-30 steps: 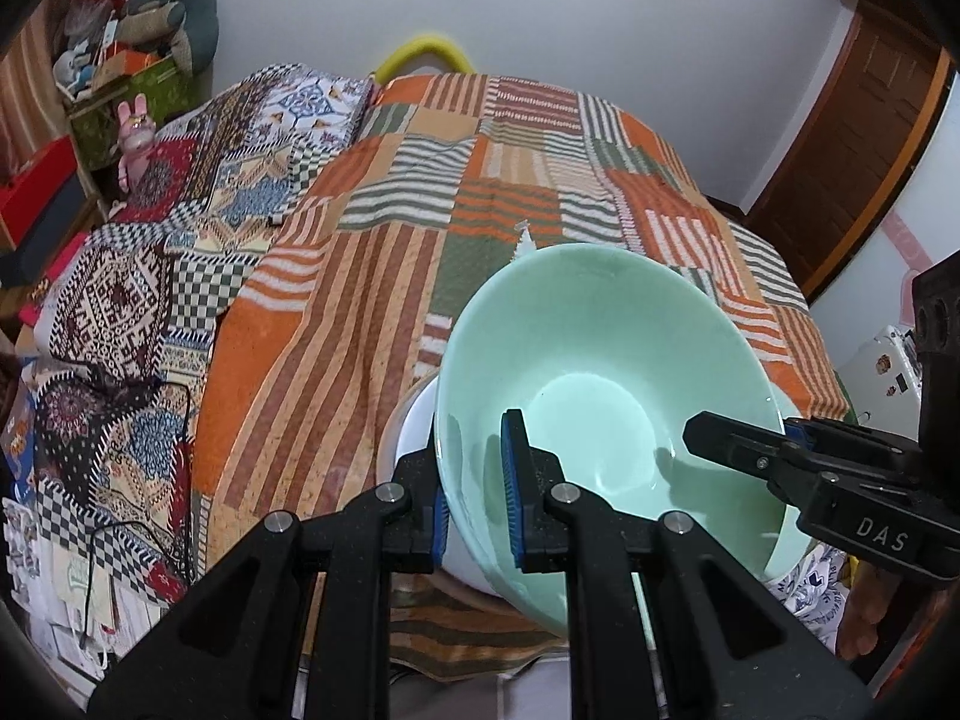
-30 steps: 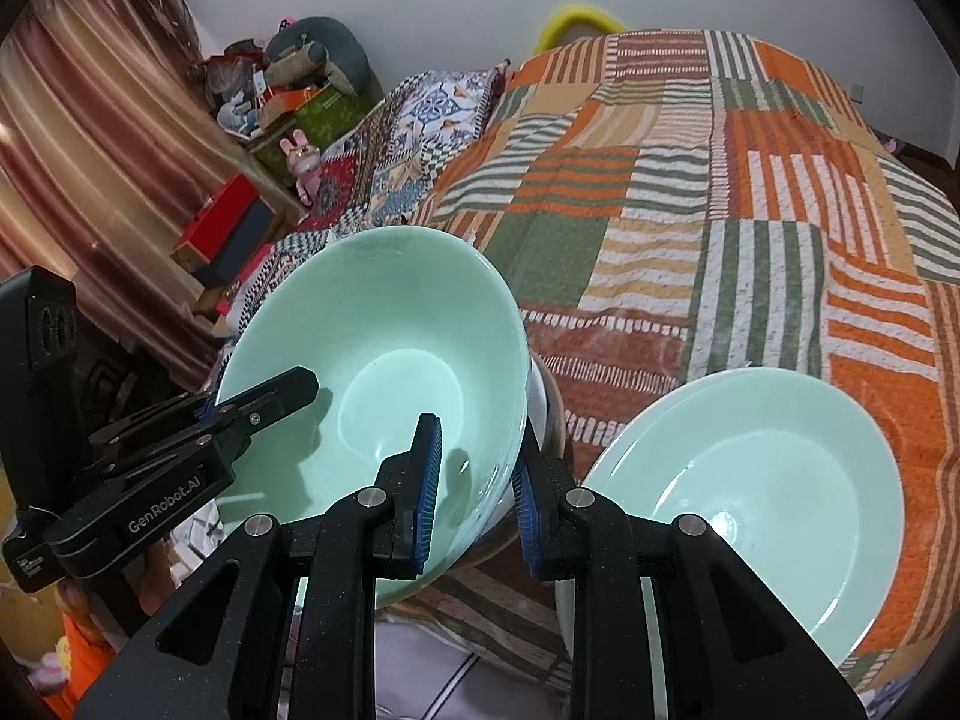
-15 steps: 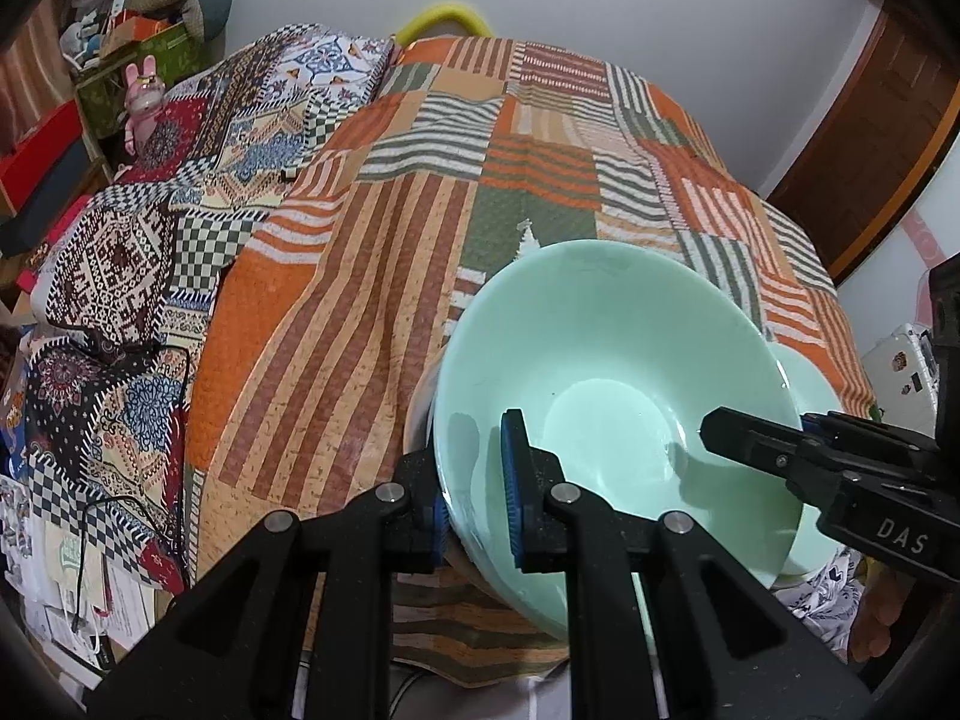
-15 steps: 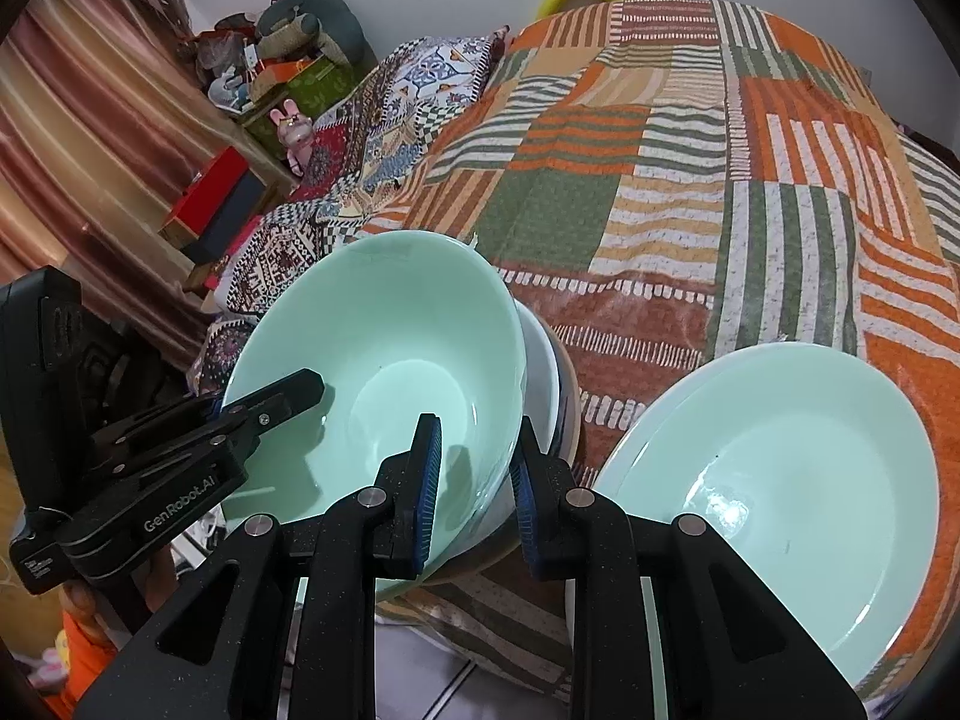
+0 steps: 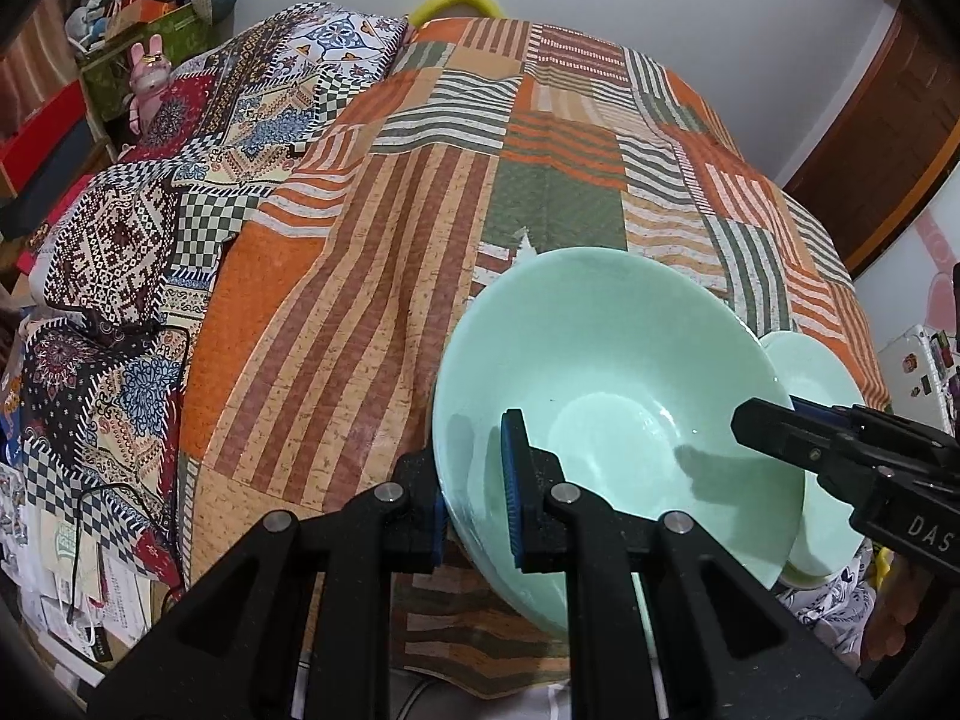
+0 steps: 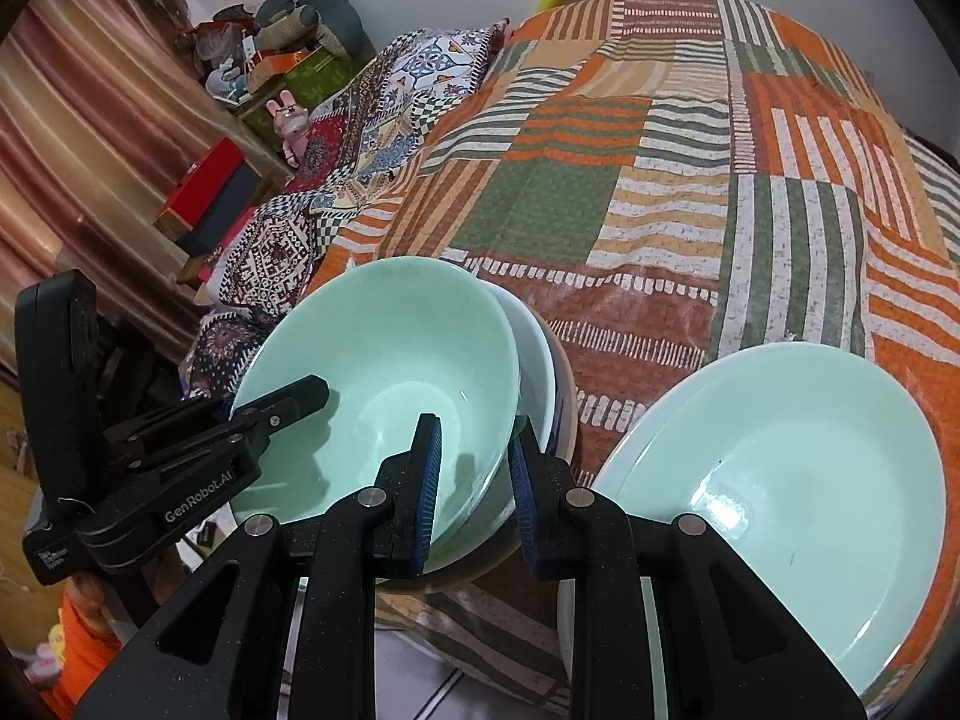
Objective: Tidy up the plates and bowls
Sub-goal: 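Lower the mint-green bowl into the white bowl and open both grippers, then close both grippers on the rim of the nested bowl stack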
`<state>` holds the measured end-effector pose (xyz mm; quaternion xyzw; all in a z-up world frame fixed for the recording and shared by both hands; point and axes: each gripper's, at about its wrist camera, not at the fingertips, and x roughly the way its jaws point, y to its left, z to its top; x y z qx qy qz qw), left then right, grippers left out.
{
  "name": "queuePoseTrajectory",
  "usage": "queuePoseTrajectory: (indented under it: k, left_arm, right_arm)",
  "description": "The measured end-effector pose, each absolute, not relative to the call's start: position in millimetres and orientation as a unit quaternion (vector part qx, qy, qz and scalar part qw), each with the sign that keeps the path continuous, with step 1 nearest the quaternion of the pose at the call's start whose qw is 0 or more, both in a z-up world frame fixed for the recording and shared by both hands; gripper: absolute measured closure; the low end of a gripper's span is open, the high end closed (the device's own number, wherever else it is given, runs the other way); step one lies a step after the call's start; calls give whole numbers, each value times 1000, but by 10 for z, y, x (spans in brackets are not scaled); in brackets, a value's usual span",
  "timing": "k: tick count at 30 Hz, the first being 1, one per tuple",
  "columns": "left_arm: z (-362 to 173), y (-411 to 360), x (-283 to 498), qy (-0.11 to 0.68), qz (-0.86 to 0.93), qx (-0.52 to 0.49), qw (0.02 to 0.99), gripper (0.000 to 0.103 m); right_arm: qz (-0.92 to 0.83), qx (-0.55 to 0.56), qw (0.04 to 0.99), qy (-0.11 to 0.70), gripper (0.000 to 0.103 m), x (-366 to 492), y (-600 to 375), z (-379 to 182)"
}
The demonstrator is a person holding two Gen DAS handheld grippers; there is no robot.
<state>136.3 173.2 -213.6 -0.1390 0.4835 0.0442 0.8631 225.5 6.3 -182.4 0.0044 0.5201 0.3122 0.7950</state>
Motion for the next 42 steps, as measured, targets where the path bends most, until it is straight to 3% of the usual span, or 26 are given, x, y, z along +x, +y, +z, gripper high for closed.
queuePoseTrajectory:
  k: [8, 16, 21, 28, 30, 42]
  left_arm:
    - [-2131, 1679, 1381, 487, 51, -123, 863, 87]
    - [-2098, 1623, 1388, 494, 54, -106, 861, 80]
    - [-1934, 1629, 1312, 462, 60, -96, 879, 56]
    - [-1861, 1722, 1260, 449, 69, -109, 884, 49]
    - [-1912, 1749, 1245, 454, 70, -117, 880, 48]
    - [-2272, 1817, 1223, 485, 48, -163, 858, 47]
  right_arm:
    - [313, 3, 796, 518, 82, 2259, 58, -1823]
    - [315, 6, 794, 521, 82, 2239, -10, -1795]
    - [304, -4, 807, 506, 75, 2214, -76, -1717]
    - [295, -2, 820, 490, 64, 2215, -144, -1642]
    - [292, 0, 821, 490, 59, 2222, -153, -1658]
    - [292, 25, 799, 525, 59, 2307, -127, -1924]
